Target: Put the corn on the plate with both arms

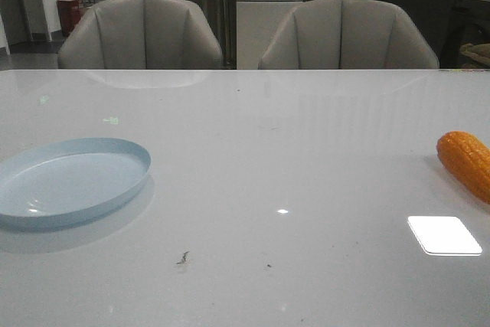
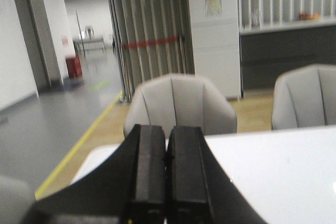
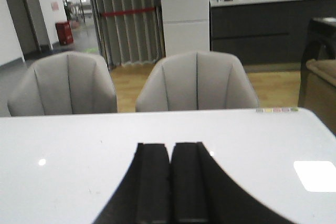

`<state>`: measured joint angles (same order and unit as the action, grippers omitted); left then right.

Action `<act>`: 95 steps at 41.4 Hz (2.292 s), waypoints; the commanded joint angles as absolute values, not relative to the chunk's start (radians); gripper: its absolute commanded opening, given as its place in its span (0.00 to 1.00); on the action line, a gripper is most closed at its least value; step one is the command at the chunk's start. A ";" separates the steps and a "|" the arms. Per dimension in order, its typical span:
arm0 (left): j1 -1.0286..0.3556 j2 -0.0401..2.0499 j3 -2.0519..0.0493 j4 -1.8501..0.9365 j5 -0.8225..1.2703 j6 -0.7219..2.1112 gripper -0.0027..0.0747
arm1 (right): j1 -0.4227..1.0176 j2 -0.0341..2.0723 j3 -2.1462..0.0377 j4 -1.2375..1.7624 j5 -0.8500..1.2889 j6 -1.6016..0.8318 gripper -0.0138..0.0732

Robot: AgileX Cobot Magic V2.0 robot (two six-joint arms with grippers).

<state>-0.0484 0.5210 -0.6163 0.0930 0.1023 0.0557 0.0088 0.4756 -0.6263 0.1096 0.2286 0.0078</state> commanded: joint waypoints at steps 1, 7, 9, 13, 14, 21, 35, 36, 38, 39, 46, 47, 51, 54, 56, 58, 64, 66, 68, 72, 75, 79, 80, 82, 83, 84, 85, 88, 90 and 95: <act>-0.051 0.626 -0.649 0.086 0.043 0.048 0.16 | 0.006 0.581 -0.659 0.112 0.171 0.010 0.23; -0.051 0.761 -0.649 0.010 0.100 0.048 0.16 | 0.006 0.703 -0.659 0.114 0.232 0.010 0.23; -0.051 0.797 -0.649 -0.034 0.118 0.048 0.17 | 0.006 0.735 -0.659 0.114 0.242 0.010 0.23; -0.051 0.864 -0.649 -0.098 0.168 0.048 0.25 | 0.006 0.792 -0.659 0.114 0.247 0.010 0.23; -0.051 0.876 -0.649 -0.110 0.181 0.048 0.28 | 0.006 0.803 -0.659 0.114 0.247 0.010 0.24; -0.051 0.950 -0.649 -0.211 0.212 0.048 0.59 | 0.006 0.866 -0.659 0.114 0.248 0.010 0.49; 0.008 1.192 -0.855 -0.220 0.467 0.048 0.63 | 0.006 0.894 -0.659 0.114 0.262 0.010 0.72; 0.012 1.223 -0.877 -0.220 0.490 0.048 0.63 | 0.006 0.894 -0.659 0.114 0.262 0.010 0.72; 0.022 1.281 -0.930 -0.220 0.537 0.055 0.63 | 0.006 0.894 -0.659 0.114 0.262 0.010 0.72; 0.024 1.315 -0.962 -0.220 0.567 0.066 0.63 | 0.006 0.894 -0.659 0.114 0.262 0.010 0.72; 0.024 1.527 -1.151 -0.220 0.753 0.142 0.63 | 0.006 0.894 -0.659 0.114 0.262 0.010 0.72; 0.024 1.561 -1.179 -0.220 0.769 0.142 0.63 | 0.006 0.894 -0.659 0.114 0.262 0.010 0.72; 0.024 1.659 -1.255 -0.220 0.816 0.142 0.63 | 0.006 0.894 -0.659 0.114 0.262 0.010 0.72; 0.024 1.723 -1.299 -0.220 0.831 0.142 0.63 | 0.006 0.894 -0.659 0.114 0.262 0.010 0.72; 0.024 1.762 -1.321 -0.220 0.837 0.142 0.63 | 0.006 0.894 -0.659 0.114 0.263 0.010 0.72; 0.024 1.797 -1.338 -0.220 0.843 0.142 0.63 | 0.006 0.894 -0.659 0.114 0.263 0.010 0.72; 0.024 1.866 -1.351 -0.224 0.843 0.142 0.63 | 0.006 0.894 -0.659 0.114 0.263 0.010 0.72; 0.024 1.885 -1.354 -0.228 0.843 0.142 0.63 | 0.006 0.894 -0.659 0.114 0.263 0.010 0.72; 0.024 1.897 -1.354 -0.228 0.843 0.142 0.63 | 0.006 0.894 -0.659 0.114 0.263 0.010 0.72; 0.024 1.915 -1.354 -0.230 0.841 0.142 0.63 | 0.006 0.894 -0.659 0.114 0.263 0.010 0.72; 0.024 1.924 -1.354 -0.230 0.841 0.142 0.63 | 0.006 0.894 -0.659 0.114 0.263 0.010 0.72; 0.024 1.934 -1.354 -0.230 0.841 0.142 0.57 | 0.006 0.894 -0.659 0.114 0.263 0.010 0.72; 0.024 1.937 -1.354 -0.230 0.843 0.142 0.54 | 0.006 0.894 -0.659 0.114 0.263 0.010 0.72; 0.024 1.941 -1.354 -0.230 0.845 0.142 0.47 | 0.006 0.894 -0.659 0.114 0.263 0.010 0.72; 0.024 1.940 -1.354 -0.230 0.847 0.142 0.42 | 0.006 0.894 -0.659 0.114 0.263 0.010 0.72; 0.024 1.941 -1.354 -0.230 0.849 0.142 0.37 | 0.006 0.894 -0.659 0.114 0.263 0.010 0.72; 0.024 1.941 -1.354 -0.230 0.849 0.142 0.33 | 0.006 0.894 -0.659 0.114 0.263 0.010 0.72; 0.024 1.941 -1.354 -0.230 0.849 0.142 0.20 | 0.006 0.894 -0.659 0.114 0.263 0.010 0.72; 0.024 1.941 -1.354 -0.230 0.849 0.142 0.15 | 0.006 0.894 -0.659 0.114 0.263 0.010 0.72; 0.024 1.941 -1.356 -0.230 0.843 0.142 0.16 | 0.006 0.894 -0.659 0.114 0.263 0.010 0.72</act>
<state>0.0224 1.9872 -1.3289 -0.2236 0.8544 0.1429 0.0088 0.8991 -0.6277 0.1096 0.3317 0.0124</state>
